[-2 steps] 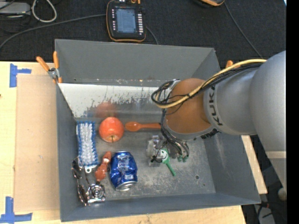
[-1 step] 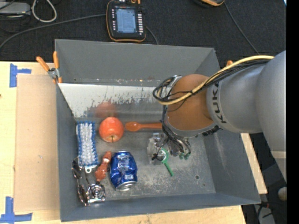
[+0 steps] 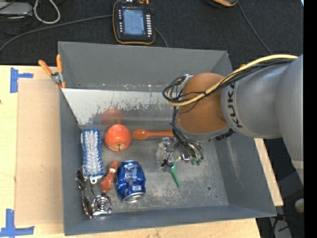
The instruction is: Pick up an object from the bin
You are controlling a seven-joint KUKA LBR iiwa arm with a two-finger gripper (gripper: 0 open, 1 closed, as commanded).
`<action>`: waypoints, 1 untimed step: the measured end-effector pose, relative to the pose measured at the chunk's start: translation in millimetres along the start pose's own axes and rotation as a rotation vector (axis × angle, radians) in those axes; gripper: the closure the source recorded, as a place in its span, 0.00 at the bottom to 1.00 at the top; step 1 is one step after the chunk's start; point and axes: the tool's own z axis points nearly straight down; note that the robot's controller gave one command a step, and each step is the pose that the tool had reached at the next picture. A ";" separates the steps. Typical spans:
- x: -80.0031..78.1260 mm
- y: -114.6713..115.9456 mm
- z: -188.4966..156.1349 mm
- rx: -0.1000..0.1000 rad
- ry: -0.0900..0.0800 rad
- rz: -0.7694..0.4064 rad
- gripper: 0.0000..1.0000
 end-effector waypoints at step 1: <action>5.4 -4.4 -15.3 0.000 0.002 -0.010 1.00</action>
Offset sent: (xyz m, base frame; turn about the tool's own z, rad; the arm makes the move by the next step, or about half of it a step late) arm -0.0032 -0.0039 0.0118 0.0224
